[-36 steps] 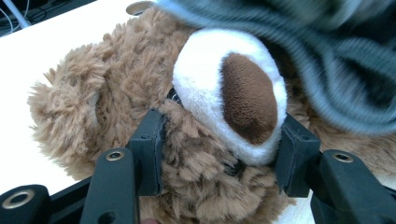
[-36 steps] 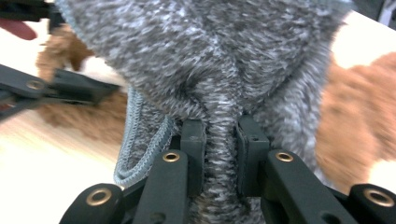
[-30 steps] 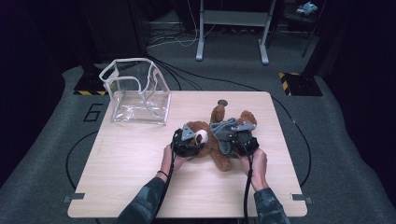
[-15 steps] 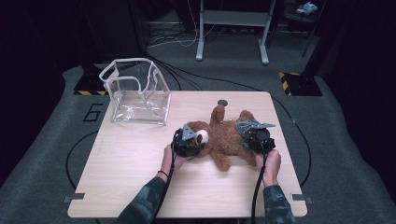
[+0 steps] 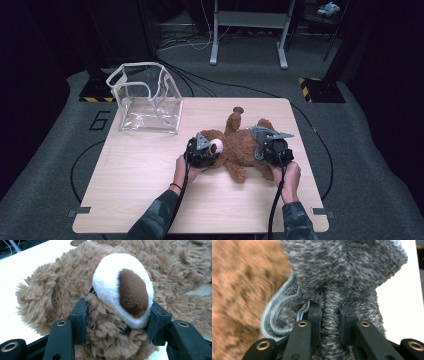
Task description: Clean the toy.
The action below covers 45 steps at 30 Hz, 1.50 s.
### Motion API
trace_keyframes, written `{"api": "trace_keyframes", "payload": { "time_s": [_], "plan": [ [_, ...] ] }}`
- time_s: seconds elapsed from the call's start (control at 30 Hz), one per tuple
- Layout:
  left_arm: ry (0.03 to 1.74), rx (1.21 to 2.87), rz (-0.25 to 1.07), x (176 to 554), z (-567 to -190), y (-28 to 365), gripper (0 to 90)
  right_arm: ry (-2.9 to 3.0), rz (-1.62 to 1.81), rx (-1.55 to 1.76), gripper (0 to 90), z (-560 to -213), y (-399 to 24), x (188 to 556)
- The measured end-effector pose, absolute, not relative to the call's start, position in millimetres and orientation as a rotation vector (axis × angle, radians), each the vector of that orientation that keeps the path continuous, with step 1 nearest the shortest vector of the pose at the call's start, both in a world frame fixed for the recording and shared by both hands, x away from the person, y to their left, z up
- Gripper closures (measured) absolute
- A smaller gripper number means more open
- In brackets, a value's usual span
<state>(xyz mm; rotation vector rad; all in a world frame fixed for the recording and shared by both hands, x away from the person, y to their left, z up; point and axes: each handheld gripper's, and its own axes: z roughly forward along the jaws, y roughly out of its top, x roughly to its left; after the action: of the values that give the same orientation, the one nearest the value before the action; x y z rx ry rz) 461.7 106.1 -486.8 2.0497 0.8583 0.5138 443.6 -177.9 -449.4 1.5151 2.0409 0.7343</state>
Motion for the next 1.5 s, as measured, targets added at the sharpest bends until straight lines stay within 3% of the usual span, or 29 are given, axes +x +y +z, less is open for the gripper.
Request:
{"api": "trace_keyframes", "payload": {
  "time_s": [0.43,0.63,0.83,1.27,1.5],
  "plan": [
    [0.861,2.03,0.494,463,-488,107,45.5,2.034,0.603,1.619,75.7,-459,-223,411],
    [0.862,2.032,0.495,463,-487,107,45.5,2.014,0.799,1.499,75.3,-429,-198,405],
    [0.862,2.038,0.493,464,-487,108,45.4,2.069,0.798,1.46,75.1,-443,-168,418],
    [0.866,2.047,0.486,464,-485,107,45.4,2.077,0.712,1.491,74.5,-468,-191,394],
    [0.875,2.053,0.467,467,-484,108,45.4,2.053,0.749,1.452,73.8,-448,-187,392]
  ]
}}
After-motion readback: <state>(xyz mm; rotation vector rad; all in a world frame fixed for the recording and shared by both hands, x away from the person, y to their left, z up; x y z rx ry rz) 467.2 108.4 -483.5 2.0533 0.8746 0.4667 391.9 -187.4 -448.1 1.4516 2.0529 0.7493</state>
